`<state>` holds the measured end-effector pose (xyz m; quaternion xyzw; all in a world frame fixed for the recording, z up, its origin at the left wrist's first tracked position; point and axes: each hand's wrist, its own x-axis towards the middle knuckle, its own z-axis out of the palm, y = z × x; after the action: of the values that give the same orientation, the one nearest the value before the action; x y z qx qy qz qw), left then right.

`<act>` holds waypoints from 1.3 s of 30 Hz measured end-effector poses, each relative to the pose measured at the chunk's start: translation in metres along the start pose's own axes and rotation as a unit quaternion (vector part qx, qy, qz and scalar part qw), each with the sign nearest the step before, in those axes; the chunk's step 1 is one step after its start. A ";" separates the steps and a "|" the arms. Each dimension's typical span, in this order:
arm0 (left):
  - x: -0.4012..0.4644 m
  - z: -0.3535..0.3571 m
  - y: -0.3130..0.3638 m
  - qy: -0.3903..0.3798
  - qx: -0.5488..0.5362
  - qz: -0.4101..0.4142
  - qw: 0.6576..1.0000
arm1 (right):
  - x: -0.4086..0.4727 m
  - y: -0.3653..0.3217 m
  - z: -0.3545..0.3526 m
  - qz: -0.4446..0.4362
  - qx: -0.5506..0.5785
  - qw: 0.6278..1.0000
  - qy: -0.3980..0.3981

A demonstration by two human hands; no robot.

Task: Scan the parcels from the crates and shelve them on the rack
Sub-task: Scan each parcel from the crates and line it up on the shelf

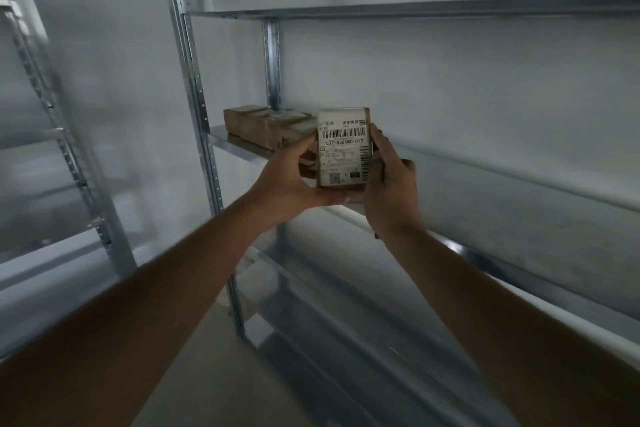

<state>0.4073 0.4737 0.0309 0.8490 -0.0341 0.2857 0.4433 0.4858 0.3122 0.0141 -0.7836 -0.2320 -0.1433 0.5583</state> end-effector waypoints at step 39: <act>0.302 -0.033 -0.212 -0.280 0.091 0.139 0.946 | 0.211 0.067 0.136 0.228 -0.192 0.953 0.052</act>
<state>0.7102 0.6858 0.0458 0.9182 -0.2482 0.0970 0.2929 0.6956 0.4656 0.0165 -0.8992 0.0137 -0.0950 0.4268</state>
